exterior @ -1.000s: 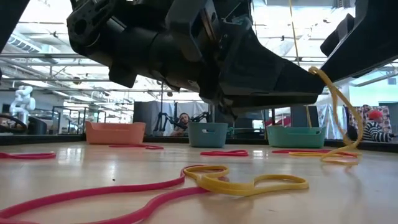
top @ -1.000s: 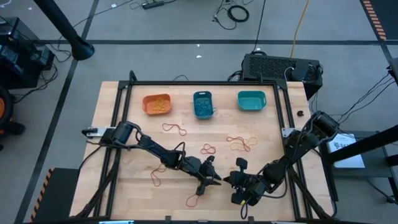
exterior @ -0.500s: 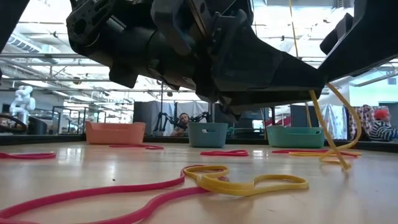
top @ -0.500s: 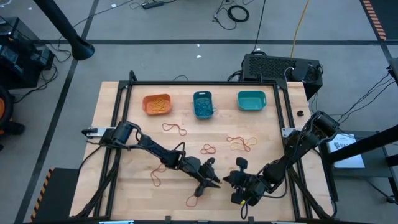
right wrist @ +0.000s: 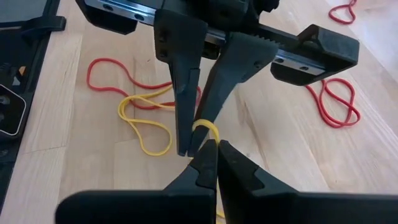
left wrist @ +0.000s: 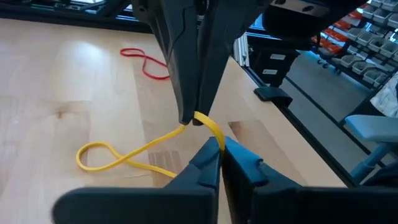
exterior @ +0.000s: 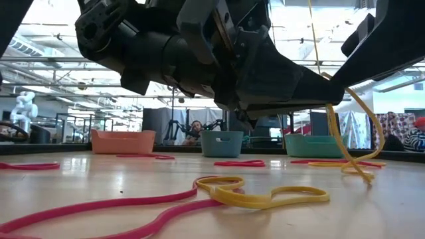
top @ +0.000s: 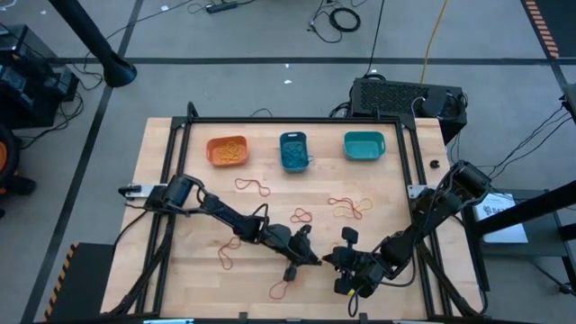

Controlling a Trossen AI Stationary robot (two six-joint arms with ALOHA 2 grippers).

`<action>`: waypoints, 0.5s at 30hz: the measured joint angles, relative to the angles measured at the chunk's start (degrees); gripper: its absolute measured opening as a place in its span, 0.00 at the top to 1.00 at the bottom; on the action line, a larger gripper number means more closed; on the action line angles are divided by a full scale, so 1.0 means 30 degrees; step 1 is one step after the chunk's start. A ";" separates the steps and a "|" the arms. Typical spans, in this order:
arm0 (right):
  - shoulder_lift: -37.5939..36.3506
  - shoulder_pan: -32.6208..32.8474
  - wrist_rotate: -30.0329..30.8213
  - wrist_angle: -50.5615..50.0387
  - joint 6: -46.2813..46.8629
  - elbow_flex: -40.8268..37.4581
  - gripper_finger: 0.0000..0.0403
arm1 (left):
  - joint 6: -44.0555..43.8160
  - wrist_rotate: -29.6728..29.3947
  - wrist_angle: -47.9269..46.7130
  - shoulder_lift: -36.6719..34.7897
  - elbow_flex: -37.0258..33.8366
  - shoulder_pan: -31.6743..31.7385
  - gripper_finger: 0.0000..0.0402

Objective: Sort rubber bands into baskets
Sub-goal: Put the yellow rubber band into the orange bin

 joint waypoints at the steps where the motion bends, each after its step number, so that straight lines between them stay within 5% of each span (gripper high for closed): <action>1: 0.0000 0.0003 -0.0007 0.0000 -0.0107 0.0000 1.00 | -0.0011 0.0000 -0.0061 0.0000 0.0000 -0.0008 0.98; 8: 0.0000 -0.0085 -0.0109 0.0000 -0.0270 0.0000 0.97 | 0.0347 -0.0018 -0.0831 -0.0355 -0.0007 0.0032 0.99; 15: 0.0000 -0.0472 -0.0058 -0.0014 -0.1319 0.0000 0.77 | 0.1983 -0.0468 -0.6291 -0.3545 -0.0013 0.0556 0.99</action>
